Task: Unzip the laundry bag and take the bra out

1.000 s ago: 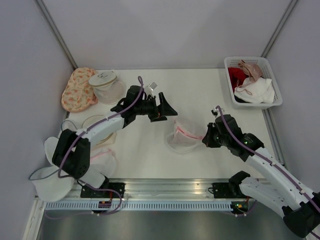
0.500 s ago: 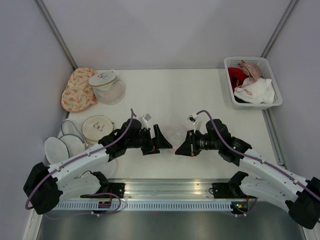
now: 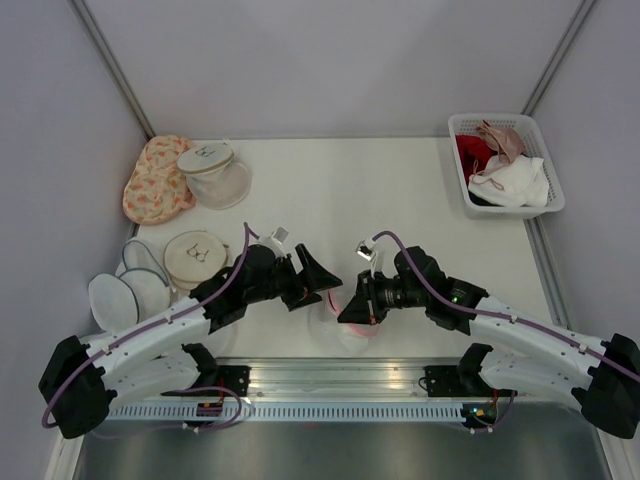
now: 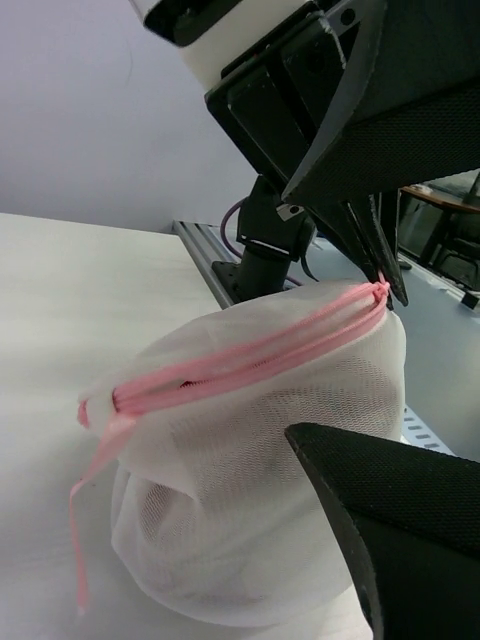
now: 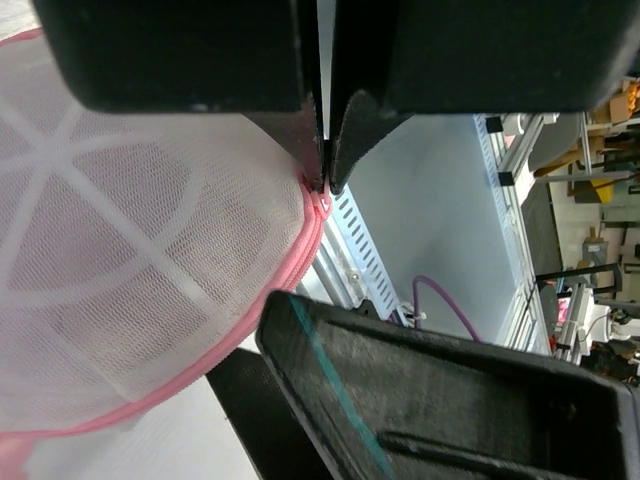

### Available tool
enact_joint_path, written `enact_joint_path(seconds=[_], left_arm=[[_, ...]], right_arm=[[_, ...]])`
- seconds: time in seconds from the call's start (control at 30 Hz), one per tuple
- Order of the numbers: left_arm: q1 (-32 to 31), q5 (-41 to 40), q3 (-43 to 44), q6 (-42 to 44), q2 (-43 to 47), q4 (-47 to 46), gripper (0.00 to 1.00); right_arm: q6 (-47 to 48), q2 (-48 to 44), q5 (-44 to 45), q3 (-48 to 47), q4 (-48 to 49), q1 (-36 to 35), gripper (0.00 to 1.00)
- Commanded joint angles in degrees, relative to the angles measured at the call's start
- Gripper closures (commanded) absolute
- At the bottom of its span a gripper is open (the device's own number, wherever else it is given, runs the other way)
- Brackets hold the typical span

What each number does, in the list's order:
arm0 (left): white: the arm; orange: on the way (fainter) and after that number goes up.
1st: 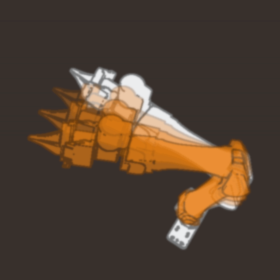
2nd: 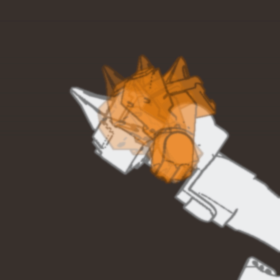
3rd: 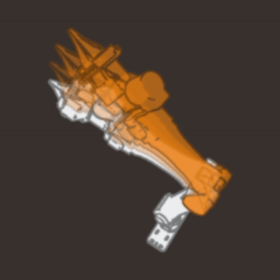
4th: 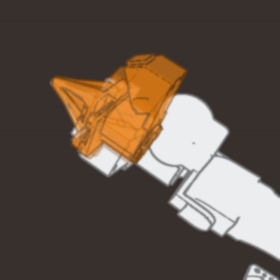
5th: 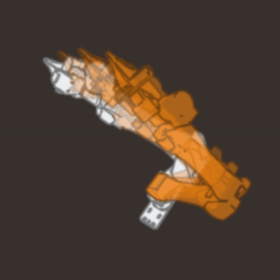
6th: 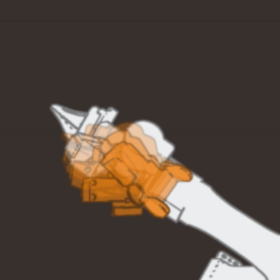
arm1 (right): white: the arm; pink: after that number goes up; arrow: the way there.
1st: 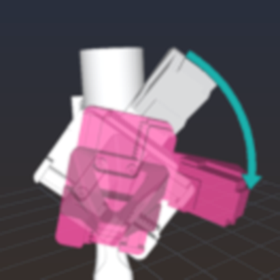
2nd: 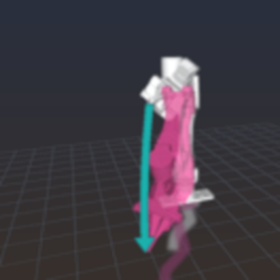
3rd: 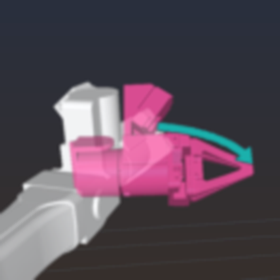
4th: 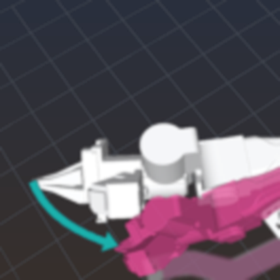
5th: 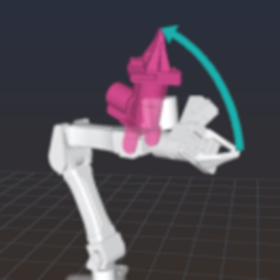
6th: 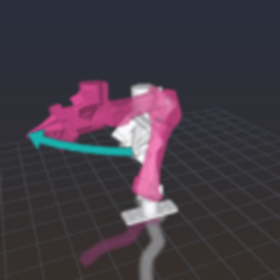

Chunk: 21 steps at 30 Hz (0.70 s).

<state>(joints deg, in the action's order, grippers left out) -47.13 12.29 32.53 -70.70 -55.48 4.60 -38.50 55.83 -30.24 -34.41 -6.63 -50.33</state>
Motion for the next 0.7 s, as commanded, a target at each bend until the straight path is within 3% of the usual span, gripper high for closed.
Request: enact_joint_path(seconds=[0.0,0.1,0.2,0.3,0.33,0.4,0.57,0.67], left_arm=[[-1.20,0.88,1.39,-1.99,-2.69,-2.93,0.09],[-1.99,1.94,1.39,-1.73,-4.37,-4.15,0.19],[-2.52,2.56,2.00,-0.85,-5.07,-4.25,0.38],[-2.52,2.21,2.27,-0.06,-4.46,-4.25,0.65],[-2.52,1.77,2.18,-0.06,-4.37,-4.25,0.81],[-2.52,0.54,2.27,-0.06,-3.93,-3.73,0.98],[-1.56,-3.84,2.80,2.48,-3.84,-1.17,0.98],[3.00,-1.94,1.48,4.34,-3.49,-4.24,0.98]], right_arm=[[1.76,0.24,3.51,-1.00,0.83,-0.65,1.00],[2.20,0.68,4.66,-1.36,0.31,-0.91,1.00],[2.46,1.03,5.36,-1.53,-0.31,-1.18,1.00],[2.81,0.94,6.24,-1.71,-1.01,-1.35,1.00],[2.82,0.86,6.51,-1.88,-1.53,-1.44,1.00],[3.17,0.77,6.77,-2.06,-2.33,-1.53,0.99],[4.13,0.33,8.17,-2.67,-4.70,-1.88,1.00],[4.57,0.06,9.58,-2.59,-7.07,-2.14,0.99]])
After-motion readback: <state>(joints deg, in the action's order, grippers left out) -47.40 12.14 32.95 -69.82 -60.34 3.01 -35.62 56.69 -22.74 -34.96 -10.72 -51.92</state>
